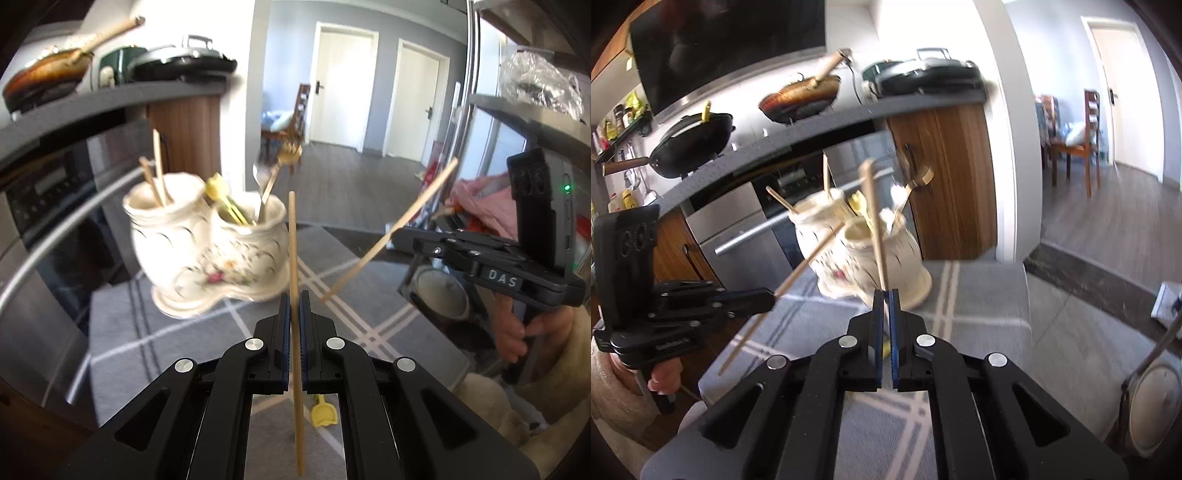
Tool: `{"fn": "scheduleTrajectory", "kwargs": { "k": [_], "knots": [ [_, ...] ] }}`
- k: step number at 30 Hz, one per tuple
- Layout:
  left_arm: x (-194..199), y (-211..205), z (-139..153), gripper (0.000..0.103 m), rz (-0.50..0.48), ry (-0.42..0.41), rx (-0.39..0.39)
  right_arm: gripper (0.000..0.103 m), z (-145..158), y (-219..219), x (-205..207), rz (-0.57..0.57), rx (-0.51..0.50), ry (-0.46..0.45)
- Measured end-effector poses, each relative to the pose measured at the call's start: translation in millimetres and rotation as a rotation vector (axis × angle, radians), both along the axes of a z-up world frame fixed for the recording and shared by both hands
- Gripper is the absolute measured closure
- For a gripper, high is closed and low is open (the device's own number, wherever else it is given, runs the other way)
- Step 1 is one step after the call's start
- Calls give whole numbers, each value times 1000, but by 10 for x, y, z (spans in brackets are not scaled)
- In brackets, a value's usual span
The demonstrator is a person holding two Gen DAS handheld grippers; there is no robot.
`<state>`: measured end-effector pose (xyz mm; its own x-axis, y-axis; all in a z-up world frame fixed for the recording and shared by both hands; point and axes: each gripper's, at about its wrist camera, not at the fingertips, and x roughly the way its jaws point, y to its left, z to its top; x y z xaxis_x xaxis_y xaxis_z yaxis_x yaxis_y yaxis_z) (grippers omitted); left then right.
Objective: Organize utensils
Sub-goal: 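Carry both chopsticks up over the ceramic holder with both tools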
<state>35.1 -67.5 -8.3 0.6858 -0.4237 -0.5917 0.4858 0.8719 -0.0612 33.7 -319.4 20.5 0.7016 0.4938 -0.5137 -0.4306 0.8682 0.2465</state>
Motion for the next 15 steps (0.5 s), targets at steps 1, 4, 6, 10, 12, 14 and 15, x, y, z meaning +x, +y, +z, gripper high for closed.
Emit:
{"fn": "scheduleTrajectory", "kwargs": {
  "k": [1, 4, 6, 10, 12, 14, 15],
  "knots": [
    [-32, 71, 79, 98, 8, -25, -9, 100, 42, 35, 13, 4, 0, -13],
    [-83, 229, 239, 98, 27, -76, -35, 100, 133, 115, 54, 17, 8, -41],
    [-73, 315, 335, 98, 46, -93, -49, 101, 173, 170, 97, 23, 7, -48],
    [-38, 469, 439, 98, 77, -114, -75, 103, 231, 272, 147, 32, -4, -58],
    [-11, 482, 432, 98, 79, -104, -86, 103, 223, 326, 163, 38, -31, -54],
    [10, 511, 414, 98, 85, -100, -84, 103, 128, 363, 207, 50, -62, -13],
    [8, 520, 404, 98, 84, -95, -84, 103, 68, 365, 217, 49, -74, 7]
  ]
}}
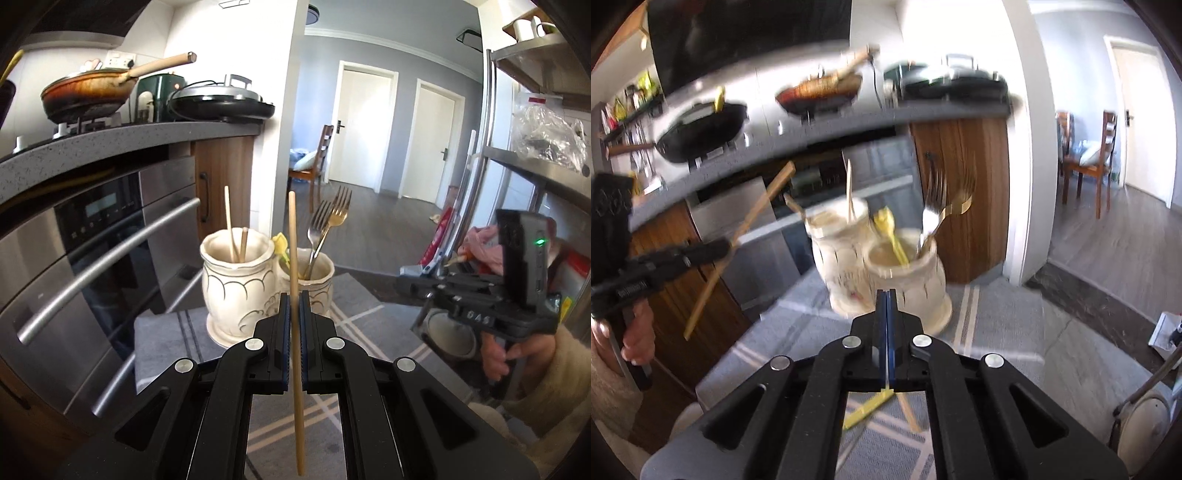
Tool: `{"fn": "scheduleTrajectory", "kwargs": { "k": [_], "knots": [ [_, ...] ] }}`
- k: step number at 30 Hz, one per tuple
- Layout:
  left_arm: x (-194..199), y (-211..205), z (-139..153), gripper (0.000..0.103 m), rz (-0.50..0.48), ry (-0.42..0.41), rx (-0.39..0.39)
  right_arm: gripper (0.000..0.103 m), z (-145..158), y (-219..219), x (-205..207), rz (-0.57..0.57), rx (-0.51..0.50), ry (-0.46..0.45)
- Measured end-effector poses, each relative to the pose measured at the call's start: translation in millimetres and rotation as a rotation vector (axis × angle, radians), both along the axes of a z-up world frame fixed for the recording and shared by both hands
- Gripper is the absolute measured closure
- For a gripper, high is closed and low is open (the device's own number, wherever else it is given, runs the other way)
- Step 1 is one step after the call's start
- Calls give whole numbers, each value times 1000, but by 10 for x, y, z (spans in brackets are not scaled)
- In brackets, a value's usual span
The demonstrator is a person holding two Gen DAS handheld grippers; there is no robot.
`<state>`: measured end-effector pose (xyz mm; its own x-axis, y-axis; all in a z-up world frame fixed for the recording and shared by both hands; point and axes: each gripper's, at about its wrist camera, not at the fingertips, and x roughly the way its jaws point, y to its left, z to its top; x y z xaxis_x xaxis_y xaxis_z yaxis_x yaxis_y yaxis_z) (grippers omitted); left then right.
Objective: Organize utensils
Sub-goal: 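Carry both chopsticks up over the ceramic holder with both tools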
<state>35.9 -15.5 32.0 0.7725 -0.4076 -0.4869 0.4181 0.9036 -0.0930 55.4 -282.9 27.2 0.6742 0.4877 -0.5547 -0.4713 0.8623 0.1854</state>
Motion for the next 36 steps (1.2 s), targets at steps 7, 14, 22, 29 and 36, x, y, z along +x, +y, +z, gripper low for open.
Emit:
{"fn": "scheduleTrajectory", "kwargs": {
  "k": [7, 14, 22, 29, 36],
  "knots": [
    [16, 26, -99, 98, 1, 21, -14, 92, -556, 214, 183, 49, -113, 150],
    [19, 95, -170, 98, 8, 44, -13, 71, -843, 810, 129, 285, -249, 208],
    [2, 251, -199, 98, 33, 49, -23, 71, -1008, 1294, -102, 491, -327, 269],
    [-10, 295, -201, 98, 39, 46, -26, 87, -1130, 1521, -375, 519, -432, 241],
    [-37, 317, -173, 98, 38, 33, -32, 97, -992, 1397, -448, 453, -376, 199]
  ]
}}
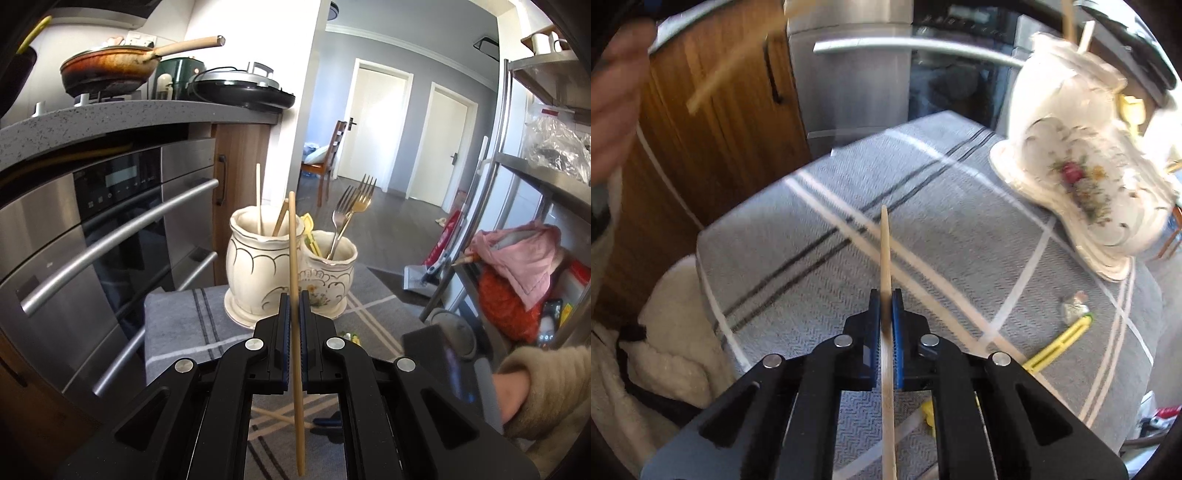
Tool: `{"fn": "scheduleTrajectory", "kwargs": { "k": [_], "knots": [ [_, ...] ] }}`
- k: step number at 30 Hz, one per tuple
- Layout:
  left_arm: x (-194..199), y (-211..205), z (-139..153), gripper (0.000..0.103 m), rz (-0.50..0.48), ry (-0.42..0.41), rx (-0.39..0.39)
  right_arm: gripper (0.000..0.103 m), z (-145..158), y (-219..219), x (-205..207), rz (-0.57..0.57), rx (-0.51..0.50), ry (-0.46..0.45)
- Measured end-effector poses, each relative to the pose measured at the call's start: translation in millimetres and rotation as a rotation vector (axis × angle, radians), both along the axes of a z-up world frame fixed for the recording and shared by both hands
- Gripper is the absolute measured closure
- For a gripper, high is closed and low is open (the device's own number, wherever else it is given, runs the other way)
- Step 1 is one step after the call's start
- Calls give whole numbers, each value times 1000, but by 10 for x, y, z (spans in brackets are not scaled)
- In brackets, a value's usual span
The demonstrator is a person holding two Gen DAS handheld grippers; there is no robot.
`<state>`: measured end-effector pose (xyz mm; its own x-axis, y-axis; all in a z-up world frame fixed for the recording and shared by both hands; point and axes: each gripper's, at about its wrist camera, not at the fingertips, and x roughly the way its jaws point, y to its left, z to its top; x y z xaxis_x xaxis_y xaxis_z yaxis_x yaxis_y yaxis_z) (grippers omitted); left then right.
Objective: Organize utensils
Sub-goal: 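Carry both chopsticks up over the ceramic holder with both tools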
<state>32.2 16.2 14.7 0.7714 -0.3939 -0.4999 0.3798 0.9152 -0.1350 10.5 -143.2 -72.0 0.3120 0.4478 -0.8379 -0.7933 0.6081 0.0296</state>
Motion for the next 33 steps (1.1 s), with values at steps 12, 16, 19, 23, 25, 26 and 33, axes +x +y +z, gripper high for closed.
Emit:
{"fn": "scheduleTrajectory", "kwargs": {
  "k": [12, 16, 19, 23, 25, 26, 33],
  "knots": [
    [202, 94, 319, 98, 39, -83, -52, 97, 1132, -891, 280, -282, 399, -281],
    [549, 140, 527, 98, 47, -175, -123, 97, 1442, -1094, 698, -378, 582, -300],
    [876, 113, 580, 98, 55, -260, -175, 97, 1531, -1197, 1031, -431, 719, -283],
    [1242, 20, 521, 98, 86, -302, -206, 97, 1502, -1214, 1325, -485, 806, -308],
    [1379, -25, 491, 98, 91, -303, -214, 97, 1445, -1150, 1450, -523, 816, -325],
    [1450, -45, 470, 98, 88, -297, -225, 97, 1413, -1129, 1525, -538, 819, -330],
    [1687, -118, 228, 98, 72, -260, -229, 97, 1194, -924, 1692, -578, 717, -441]
  ]
}}
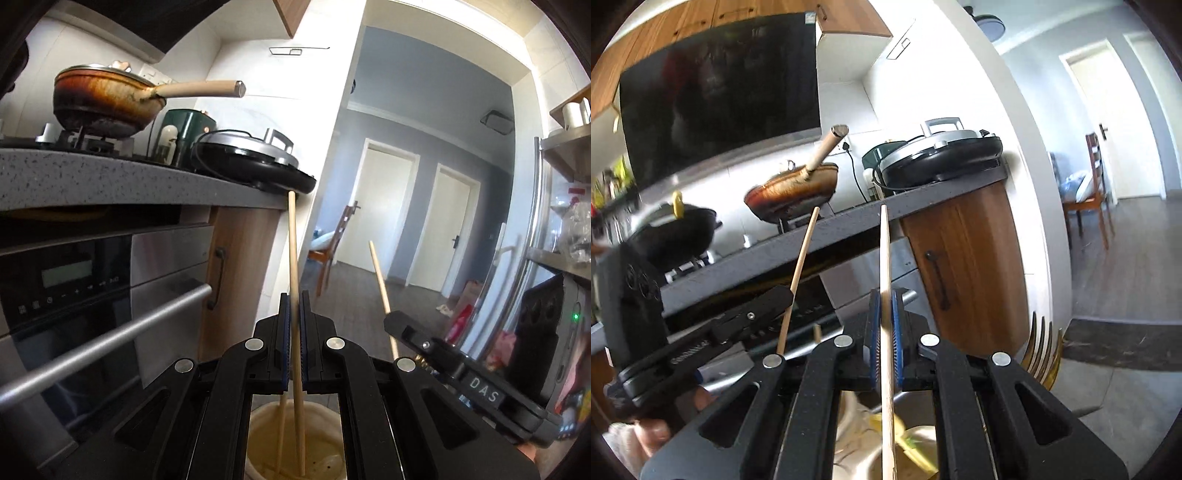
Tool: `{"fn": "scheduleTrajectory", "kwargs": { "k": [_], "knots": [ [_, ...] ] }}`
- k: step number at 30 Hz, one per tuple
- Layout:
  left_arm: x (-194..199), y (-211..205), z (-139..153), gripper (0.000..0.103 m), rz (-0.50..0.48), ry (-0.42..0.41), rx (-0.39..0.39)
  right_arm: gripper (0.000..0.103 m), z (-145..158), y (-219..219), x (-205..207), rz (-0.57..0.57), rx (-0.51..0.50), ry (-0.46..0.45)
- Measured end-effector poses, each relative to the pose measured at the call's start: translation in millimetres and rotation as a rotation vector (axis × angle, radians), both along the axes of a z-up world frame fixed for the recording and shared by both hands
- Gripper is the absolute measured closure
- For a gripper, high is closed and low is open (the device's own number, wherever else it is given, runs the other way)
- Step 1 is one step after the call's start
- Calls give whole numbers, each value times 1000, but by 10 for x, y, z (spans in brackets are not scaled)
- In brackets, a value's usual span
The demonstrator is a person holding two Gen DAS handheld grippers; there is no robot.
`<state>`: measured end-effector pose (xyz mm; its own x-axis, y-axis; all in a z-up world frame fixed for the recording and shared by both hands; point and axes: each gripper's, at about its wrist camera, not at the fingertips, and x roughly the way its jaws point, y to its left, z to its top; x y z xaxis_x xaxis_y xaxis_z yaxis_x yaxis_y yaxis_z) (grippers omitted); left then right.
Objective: Organize utensils
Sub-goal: 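Carry both chopsticks up over the ceramic holder with both tools, then open both tools to drop the chopsticks into the pots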
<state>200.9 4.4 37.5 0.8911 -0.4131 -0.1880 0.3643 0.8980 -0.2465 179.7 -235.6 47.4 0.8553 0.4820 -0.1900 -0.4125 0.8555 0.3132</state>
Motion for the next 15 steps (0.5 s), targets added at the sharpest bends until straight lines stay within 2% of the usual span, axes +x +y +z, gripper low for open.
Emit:
{"fn": "scheduleTrajectory", "kwargs": {
  "k": [3, 7, 15],
  "knots": [
    [42, 29, -128, 98, -14, 17, 7, 97, -145, 15, 8, -11, -34, -5],
    [48, 100, -291, 98, -30, 57, -7, 97, -299, -14, 34, -6, -52, 35],
    [-207, 327, -335, 98, -54, 64, -15, 97, -424, -129, -285, 25, -85, 72]
  ]
}}
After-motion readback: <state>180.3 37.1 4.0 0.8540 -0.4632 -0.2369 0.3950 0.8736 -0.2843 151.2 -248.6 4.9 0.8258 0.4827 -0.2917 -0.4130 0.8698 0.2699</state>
